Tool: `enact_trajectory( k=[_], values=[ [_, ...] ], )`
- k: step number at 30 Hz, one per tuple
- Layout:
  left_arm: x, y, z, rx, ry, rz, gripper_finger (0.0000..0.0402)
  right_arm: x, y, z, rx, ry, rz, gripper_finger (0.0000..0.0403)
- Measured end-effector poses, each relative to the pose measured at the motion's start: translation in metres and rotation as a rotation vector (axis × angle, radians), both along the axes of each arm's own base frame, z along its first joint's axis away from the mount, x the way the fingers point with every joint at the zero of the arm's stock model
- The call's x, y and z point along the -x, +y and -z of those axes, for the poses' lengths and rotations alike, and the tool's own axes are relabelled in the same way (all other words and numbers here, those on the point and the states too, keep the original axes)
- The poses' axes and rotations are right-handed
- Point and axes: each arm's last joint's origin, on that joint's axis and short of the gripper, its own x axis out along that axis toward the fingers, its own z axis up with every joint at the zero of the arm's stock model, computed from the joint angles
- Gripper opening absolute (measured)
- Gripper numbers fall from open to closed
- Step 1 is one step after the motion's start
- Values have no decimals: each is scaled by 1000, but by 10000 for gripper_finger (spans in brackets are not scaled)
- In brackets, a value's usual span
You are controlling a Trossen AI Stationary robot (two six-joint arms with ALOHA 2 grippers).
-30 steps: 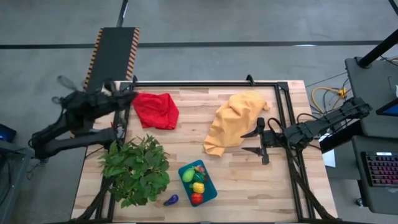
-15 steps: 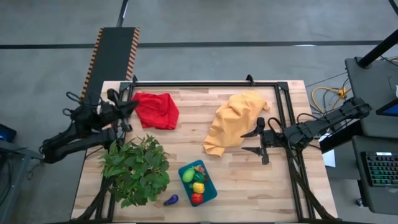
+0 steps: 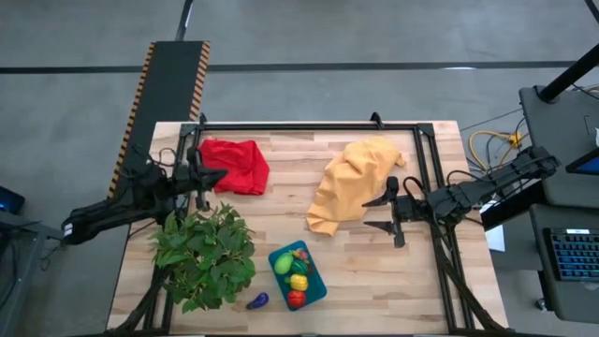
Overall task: Pick and placing Produce into tupperware
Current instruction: Put the eggplant into the bin
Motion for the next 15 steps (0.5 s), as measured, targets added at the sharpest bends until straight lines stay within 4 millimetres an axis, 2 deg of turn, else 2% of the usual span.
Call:
enact_trajectory(
  k=[6, 15],
  values=[
    [-2, -6, 22, 35, 22, 83, 0, 0, 0, 0, -14, 1, 2, 215],
    [-4, -15, 33, 57, 15, 183, 0, -1, 1, -3, -64, -30, -16, 215]
  ],
)
